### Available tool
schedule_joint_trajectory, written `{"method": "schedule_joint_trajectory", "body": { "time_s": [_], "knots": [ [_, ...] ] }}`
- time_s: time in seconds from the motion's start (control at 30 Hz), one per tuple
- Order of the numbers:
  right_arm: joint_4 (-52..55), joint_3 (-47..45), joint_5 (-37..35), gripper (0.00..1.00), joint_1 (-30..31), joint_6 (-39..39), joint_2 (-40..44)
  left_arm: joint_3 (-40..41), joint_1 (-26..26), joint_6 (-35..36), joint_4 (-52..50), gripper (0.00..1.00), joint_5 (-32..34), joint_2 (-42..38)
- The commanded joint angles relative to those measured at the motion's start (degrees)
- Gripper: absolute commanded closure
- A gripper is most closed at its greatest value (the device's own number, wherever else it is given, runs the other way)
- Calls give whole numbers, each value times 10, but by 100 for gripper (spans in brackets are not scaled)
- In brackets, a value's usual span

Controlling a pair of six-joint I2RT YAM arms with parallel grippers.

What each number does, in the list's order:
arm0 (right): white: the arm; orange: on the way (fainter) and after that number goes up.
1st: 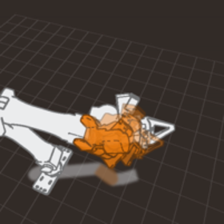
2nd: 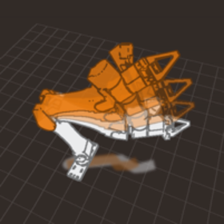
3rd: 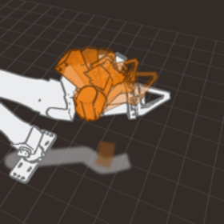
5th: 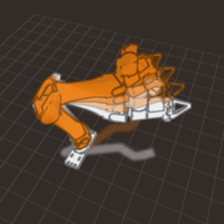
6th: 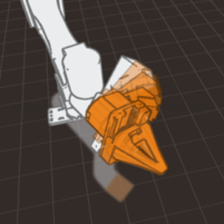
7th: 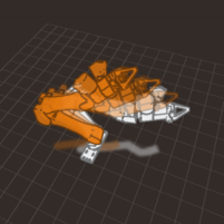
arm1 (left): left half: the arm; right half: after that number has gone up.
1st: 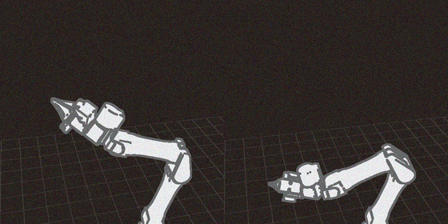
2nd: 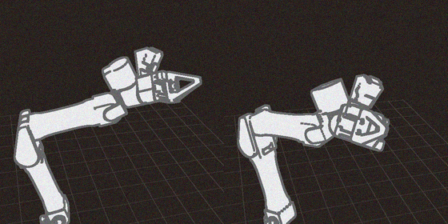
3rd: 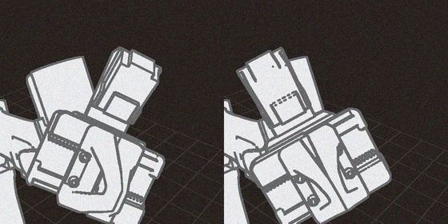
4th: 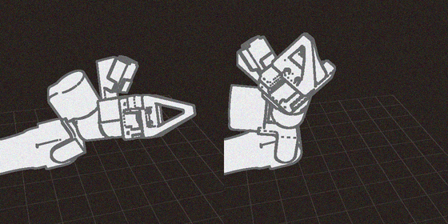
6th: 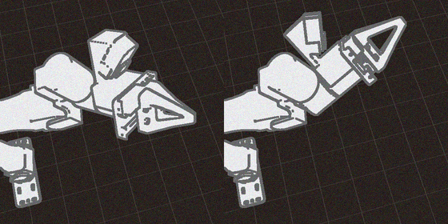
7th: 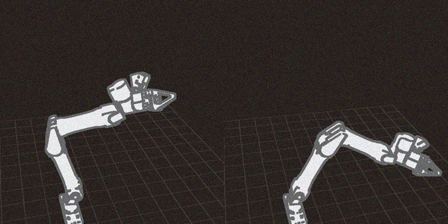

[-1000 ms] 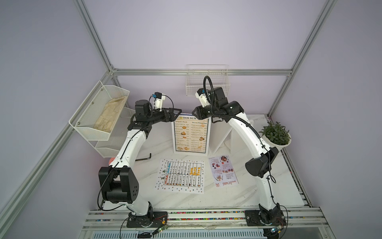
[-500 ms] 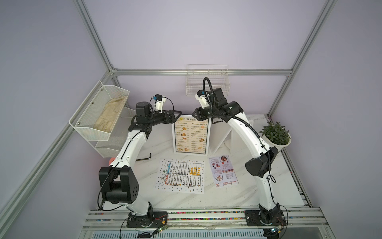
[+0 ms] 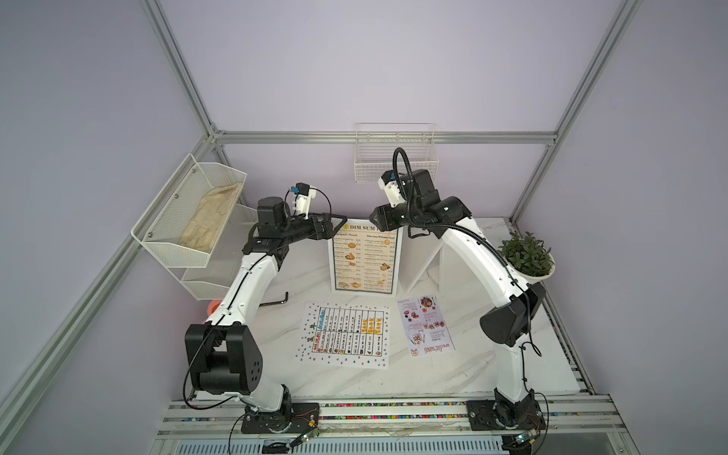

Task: Insert the menus into the narrow rack
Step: Move the narrow rack to the center of the board.

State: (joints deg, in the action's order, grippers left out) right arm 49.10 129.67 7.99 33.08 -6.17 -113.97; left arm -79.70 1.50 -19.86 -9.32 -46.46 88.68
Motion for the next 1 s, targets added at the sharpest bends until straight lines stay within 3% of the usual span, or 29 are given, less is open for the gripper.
{"method": "schedule_joint_trajectory", "body": {
  "time_s": [0.0, 0.3, 0.6, 0.83, 0.97],
  "knots": [
    [-64, -89, -32, 39, 4, 0, 72, 17, -1, 15, 19, 0, -29, -11],
    [-74, -202, -65, 39, 2, 3, 117, 10, -2, 28, -1, 0, -32, 2],
    [-84, -212, -53, 41, -11, -2, 95, 28, -1, 35, -2, 0, -56, -8],
    [-115, -197, 34, 42, -45, -10, 70, 63, 0, 35, -2, 10, -64, -34],
    [-132, -188, 98, 42, -62, -15, 47, 98, 9, 42, -6, 19, -23, -69]
  ]
}}
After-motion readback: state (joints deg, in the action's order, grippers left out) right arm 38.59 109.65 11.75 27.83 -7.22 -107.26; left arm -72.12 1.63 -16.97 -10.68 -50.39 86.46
